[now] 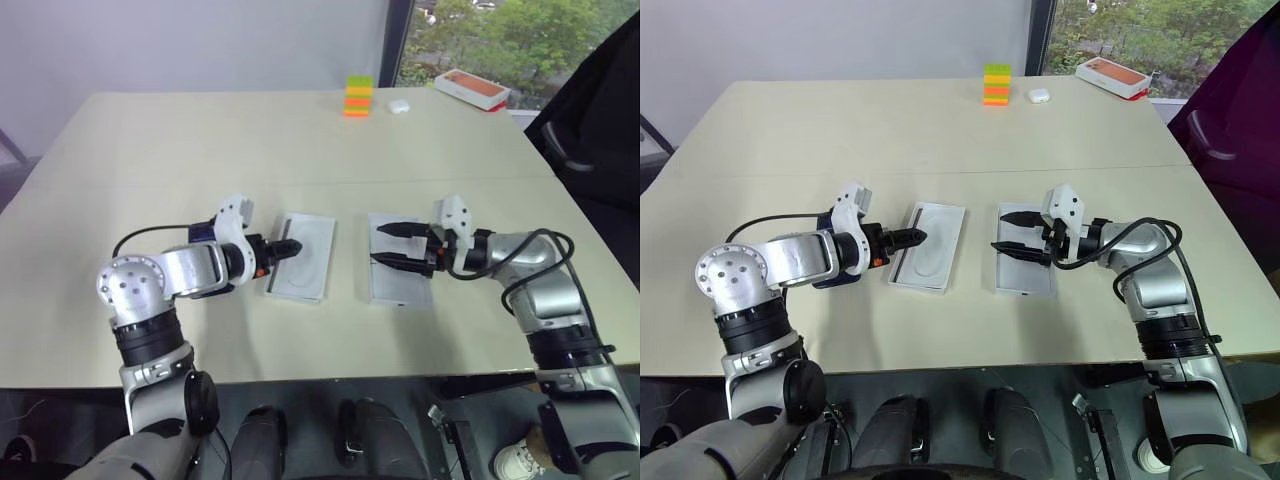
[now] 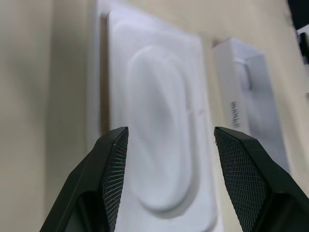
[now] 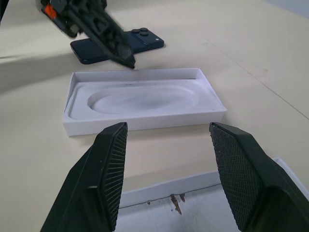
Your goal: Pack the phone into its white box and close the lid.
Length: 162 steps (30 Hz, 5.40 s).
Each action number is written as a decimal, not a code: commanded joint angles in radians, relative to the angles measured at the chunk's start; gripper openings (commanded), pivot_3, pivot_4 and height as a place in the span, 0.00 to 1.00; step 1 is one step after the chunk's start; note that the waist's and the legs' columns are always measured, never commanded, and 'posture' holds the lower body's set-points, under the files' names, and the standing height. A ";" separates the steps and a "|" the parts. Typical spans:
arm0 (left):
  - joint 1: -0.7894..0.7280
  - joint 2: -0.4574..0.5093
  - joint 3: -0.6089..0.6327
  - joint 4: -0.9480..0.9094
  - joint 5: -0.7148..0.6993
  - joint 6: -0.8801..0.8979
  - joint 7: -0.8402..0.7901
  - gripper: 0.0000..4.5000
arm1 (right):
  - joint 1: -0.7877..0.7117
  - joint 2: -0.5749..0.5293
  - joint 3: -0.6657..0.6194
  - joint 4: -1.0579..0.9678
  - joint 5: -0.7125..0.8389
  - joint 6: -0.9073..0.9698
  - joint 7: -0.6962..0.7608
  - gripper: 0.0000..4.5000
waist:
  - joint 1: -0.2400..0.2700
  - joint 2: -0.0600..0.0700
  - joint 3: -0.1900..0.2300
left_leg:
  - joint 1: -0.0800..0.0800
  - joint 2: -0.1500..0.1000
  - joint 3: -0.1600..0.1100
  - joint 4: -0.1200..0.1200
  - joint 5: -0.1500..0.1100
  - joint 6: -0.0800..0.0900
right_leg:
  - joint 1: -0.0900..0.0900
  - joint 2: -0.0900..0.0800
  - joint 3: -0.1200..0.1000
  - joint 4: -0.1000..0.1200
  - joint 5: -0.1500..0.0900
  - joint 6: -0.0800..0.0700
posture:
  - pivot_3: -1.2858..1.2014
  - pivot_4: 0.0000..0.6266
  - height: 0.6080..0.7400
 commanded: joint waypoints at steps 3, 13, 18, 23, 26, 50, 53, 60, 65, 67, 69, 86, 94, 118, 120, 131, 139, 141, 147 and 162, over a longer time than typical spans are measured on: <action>-0.022 0.063 -0.002 -0.037 -0.075 0.004 -0.030 0.66 | -0.038 0.018 0.001 -0.016 -0.005 -0.005 -0.032 0.63 | -0.004 0.000 0.000 | 0.000 0.000 0.000 0.000 0.000 0.000 | 0.000 0.000 0.000 0.000 0.000 0.000 | 0.52 0.24 1.00; 0.269 0.526 -0.165 -0.153 0.272 -0.545 -0.737 0.67 | -0.101 0.119 0.110 -0.095 -0.129 0.061 -0.227 0.10 | -0.003 0.001 0.000 | 0.004 0.000 0.002 -0.017 0.007 -0.013 | -0.005 0.001 0.001 -0.001 0.000 -0.002 | 0.52 0.24 1.00; 0.395 0.563 -0.237 -0.154 0.447 -0.812 -0.926 0.67 | -0.111 0.162 0.189 -0.096 -0.226 0.040 -0.295 0.01 | 0.003 0.001 0.000 | -0.002 0.000 0.002 -0.016 0.007 -0.012 | -0.010 0.000 0.001 -0.004 0.000 -0.002 | 0.52 0.24 1.00; 0.490 0.555 -0.264 -0.118 0.549 -0.993 -1.057 0.67 | -0.147 0.213 0.302 -0.063 -0.347 0.038 -0.349 0.01 | -0.006 0.001 0.000 | -0.002 -0.001 0.003 -0.016 0.005 -0.009 | -0.009 -0.001 0.001 -0.004 0.000 -0.002 | 0.52 0.24 1.00; 0.506 0.540 -0.291 -0.083 0.622 -1.069 -1.067 0.67 | -0.166 0.229 0.374 -0.029 -0.449 0.012 -0.389 0.01 | -0.005 0.001 0.000 | -0.001 0.001 0.003 -0.016 0.005 -0.008 | -0.010 0.001 0.001 -0.003 0.000 -0.002 | 0.52 0.24 1.00; 0.510 0.369 -0.459 -0.081 0.728 -1.074 -1.079 0.67 | -0.237 0.312 0.466 0.041 -0.567 -0.042 -0.336 0.01 | -0.005 0.000 0.000 | -0.001 0.001 0.002 -0.015 0.005 -0.008 | -0.009 0.001 0.000 -0.002 0.001 -0.002 | 0.52 0.24 1.00; 0.506 0.354 -0.463 -0.086 0.730 -1.067 -1.073 0.67 | -0.248 0.319 0.472 0.053 -0.576 -0.047 -0.339 0.01 | -0.006 0.000 0.000 | -0.001 0.001 0.002 -0.015 0.005 -0.008 | -0.009 0.001 0.000 -0.001 0.001 -0.002 | 0.52 0.24 1.00; 0.511 0.333 -0.466 -0.111 0.730 -1.054 -1.054 0.67 | -0.237 0.321 0.512 0.077 -0.624 -0.080 -0.339 0.01 | -0.005 0.000 0.000 | -0.001 0.001 0.002 -0.015 0.005 -0.008 | -0.009 0.001 0.000 -0.002 0.001 -0.002 | 0.52 0.24 1.00; 0.520 0.337 -0.447 -0.128 0.728 -1.054 -1.052 0.67 | -0.288 0.303 0.476 0.081 -0.636 -0.088 -0.346 0.01 | -0.005 0.000 0.000 | -0.001 0.001 0.002 -0.015 0.005 -0.008 | -0.009 0.001 0.000 -0.001 0.001 -0.002 | 0.52 0.24 1.00; 0.522 0.340 -0.441 -0.127 0.724 -1.054 -1.055 0.67 | -0.303 0.288 0.467 0.082 -0.630 -0.092 -0.332 0.01 | -0.005 0.000 0.000 | -0.001 0.001 0.002 -0.014 0.005 -0.008 | -0.009 0.001 0.000 -0.001 0.001 -0.002 | 0.52 0.24 1.00; 0.522 0.344 -0.439 -0.124 0.729 -1.061 -1.058 0.67 | -0.310 0.286 0.462 0.087 -0.621 -0.092 -0.327 0.01 | -0.005 0.000 0.000 | -0.001 0.001 0.002 -0.014 0.005 -0.008 | -0.009 0.001 0.000 -0.001 0.001 -0.002 | 0.52 0.24 1.00; 0.515 0.329 -0.435 -0.126 0.729 -1.058 -1.049 0.67 | -0.349 0.363 0.524 0.285 -0.744 -0.216 -0.398 0.01 | -0.006 0.000 0.000 | -0.001 0.001 0.002 -0.014 0.005 -0.008 | -0.009 0.001 0.001 0.000 0.001 -0.002 | 0.52 0.24 1.00; 0.520 0.325 -0.434 -0.135 0.726 -1.053 -1.037 0.67 | -0.330 0.374 0.502 0.277 -0.727 -0.216 -0.390 0.01 | -0.006 0.000 0.000 | -0.001 0.001 0.002 -0.014 0.005 -0.008 | -0.009 0.001 0.001 0.000 0.001 -0.002 | 0.52 0.24 1.00; 0.492 0.297 -0.453 -0.135 0.727 -1.046 -1.035 0.67 | -0.285 0.242 0.495 0.206 -0.745 -0.251 -0.310 0.01 | -0.004 0.000 0.000 | -0.001 0.001 0.002 -0.013 0.005 -0.008 | -0.009 0.001 0.001 0.000 0.001 -0.002 | 0.52 0.24 1.00; 0.491 0.293 -0.455 -0.139 0.728 -1.043 -1.033 0.67 | -0.287 0.238 0.494 0.211 -0.748 -0.263 -0.309 0.01 | -0.003 0.000 -0.001 | -0.001 0.001 0.002 -0.013 0.005 -0.008 | -0.008 0.001 0.000 0.000 0.001 -0.002 | 0.52 0.24 1.00; 0.476 0.276 -0.479 -0.139 0.731 -1.041 -1.034 0.67 | -0.339 0.275 0.439 0.267 -0.703 -0.298 -0.354 0.01 | -0.004 0.000 -0.001 | 0.000 0.001 0.002 -0.013 0.005 -0.008 | -0.008 0.001 0.000 0.000 0.001 -0.003 | 0.52 0.24 1.00; 0.481 0.292 -0.456 -0.148 0.716 -1.034 -1.041 0.67 | -0.330 0.300 0.307 0.177 -0.503 -0.185 -0.279 0.01 | -0.005 0.000 -0.001 | 0.000 0.001 0.002 -0.013 0.005 -0.008 | -0.008 0.001 0.000 0.000 0.001 -0.003 | 0.52 0.24 1.00; 0.486 0.305 -0.435 -0.149 0.709 -1.026 -1.040 0.67 | -0.326 0.307 0.254 0.125 -0.416 -0.124 -0.248 0.01 | -0.005 0.000 -0.001 | 0.000 0.001 0.002 -0.013 0.005 -0.008 | -0.008 0.002 0.000 0.000 0.001 -0.003 | 0.52 0.24 1.00; 0.489 0.367 -0.305 -0.158 0.616 -0.986 -1.073 0.67 | -0.298 0.321 0.116 -0.018 -0.202 0.085 -0.233 0.01 | -0.004 0.000 0.000 | 0.000 0.002 0.002 -0.013 0.005 -0.008 | -0.008 0.002 0.000 0.000 0.001 -0.003 | 0.52 0.24 1.00; 0.415 0.508 -0.064 0.075 0.424 -0.721 -1.071 0.67 | -0.236 0.422 0.270 -0.026 -0.314 0.080 -0.397 0.01 | -0.009 0.000 -0.001 | 0.000 0.002 0.002 -0.013 0.005 -0.008 | -0.009 0.003 0.000 0.001 0.001 -0.003 | 0.52 0.24 1.00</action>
